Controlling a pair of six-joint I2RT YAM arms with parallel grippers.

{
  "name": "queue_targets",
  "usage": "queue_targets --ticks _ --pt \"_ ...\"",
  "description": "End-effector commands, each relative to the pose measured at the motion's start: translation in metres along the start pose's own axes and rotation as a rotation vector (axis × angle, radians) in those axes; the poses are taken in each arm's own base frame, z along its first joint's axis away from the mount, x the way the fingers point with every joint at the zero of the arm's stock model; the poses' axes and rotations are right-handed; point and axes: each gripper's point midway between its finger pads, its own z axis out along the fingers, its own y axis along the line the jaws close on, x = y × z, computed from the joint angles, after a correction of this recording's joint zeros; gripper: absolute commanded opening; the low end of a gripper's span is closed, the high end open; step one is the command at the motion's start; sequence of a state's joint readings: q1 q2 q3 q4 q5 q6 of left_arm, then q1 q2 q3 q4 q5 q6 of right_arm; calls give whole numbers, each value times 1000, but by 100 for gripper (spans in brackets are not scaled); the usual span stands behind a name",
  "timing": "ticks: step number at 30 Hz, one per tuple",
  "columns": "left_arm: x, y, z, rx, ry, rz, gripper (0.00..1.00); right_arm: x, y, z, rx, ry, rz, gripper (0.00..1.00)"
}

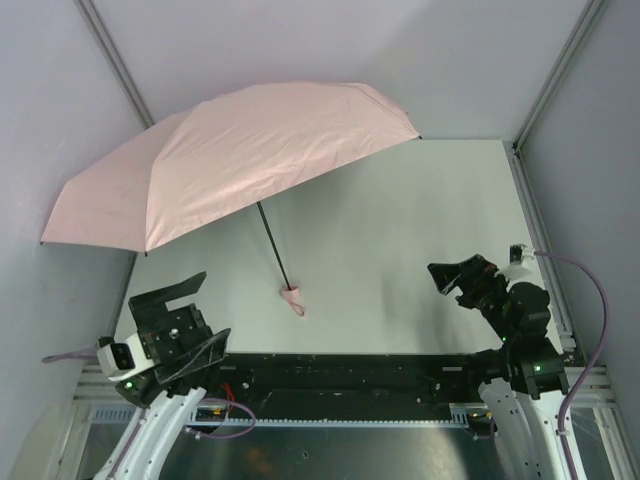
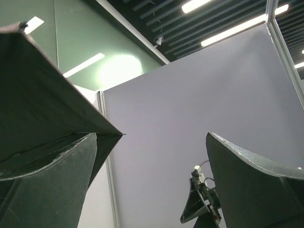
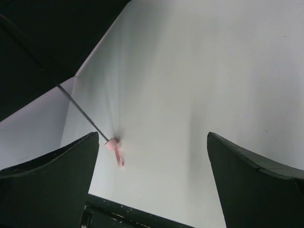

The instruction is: Put away the umbrella

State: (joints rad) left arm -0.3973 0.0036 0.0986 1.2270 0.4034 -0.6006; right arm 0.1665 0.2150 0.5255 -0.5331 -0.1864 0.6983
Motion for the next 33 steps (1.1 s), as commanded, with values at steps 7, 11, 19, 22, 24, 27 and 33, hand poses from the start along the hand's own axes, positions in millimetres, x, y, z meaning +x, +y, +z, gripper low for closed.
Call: queue_targets --ticks 7,11,19,22,24,27,33 --pt "0 8 15 -141 267 -47 99 -12 43 37 -178 42 -74 99" --pt "3 64 -14 -598 380 -116 99 12 84 77 -279 83 -123 99" --pt "2 80 -85 -988 573 -142 99 94 193 160 -421 59 -260 99" --pt "9 70 -89 -964 628 -177 99 130 230 196 -506 124 -231 99" --pt "12 68 -93 -985 635 -216 99 149 245 218 -519 149 -222 99" --pt "20 66 -99 -1010 648 -258 99 173 255 252 -505 195 -201 98" --pt "30 60 -103 -943 722 -234 100 211 266 287 -523 254 -163 74"
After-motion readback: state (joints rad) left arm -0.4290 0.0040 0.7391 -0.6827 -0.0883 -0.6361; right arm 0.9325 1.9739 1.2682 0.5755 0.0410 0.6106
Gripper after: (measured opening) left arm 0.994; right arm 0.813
